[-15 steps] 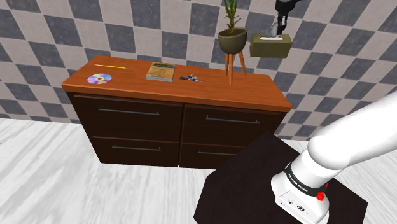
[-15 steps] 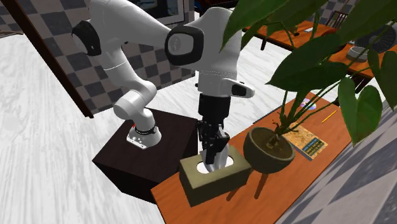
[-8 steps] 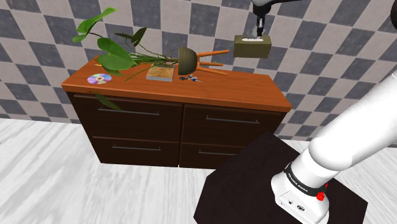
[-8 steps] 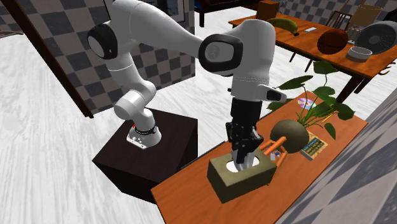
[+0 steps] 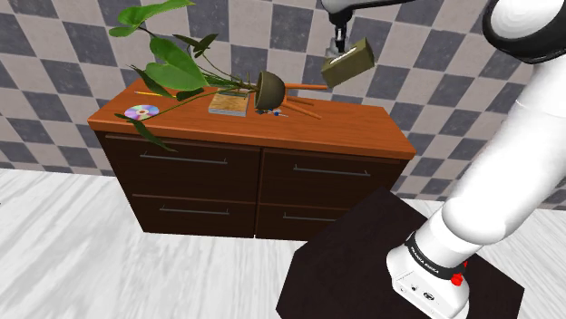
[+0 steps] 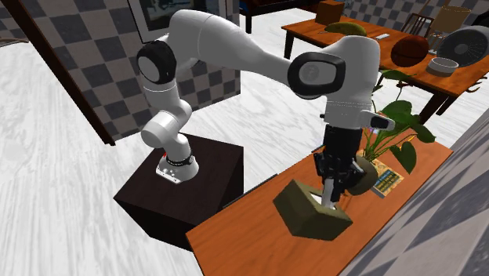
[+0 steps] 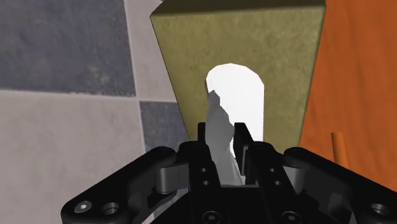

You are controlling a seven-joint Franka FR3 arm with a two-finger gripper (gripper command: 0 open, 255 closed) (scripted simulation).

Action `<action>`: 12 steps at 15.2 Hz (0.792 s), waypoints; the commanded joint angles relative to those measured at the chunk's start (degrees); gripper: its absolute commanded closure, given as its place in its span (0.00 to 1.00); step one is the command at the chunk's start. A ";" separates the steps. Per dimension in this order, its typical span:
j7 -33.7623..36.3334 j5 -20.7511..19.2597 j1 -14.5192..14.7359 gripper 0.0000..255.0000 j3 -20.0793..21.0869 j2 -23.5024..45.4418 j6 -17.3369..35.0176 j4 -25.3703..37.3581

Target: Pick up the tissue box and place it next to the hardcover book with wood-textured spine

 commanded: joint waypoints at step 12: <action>0.23 1.76 5.33 1.00 1.73 36.26 -13.78 46.83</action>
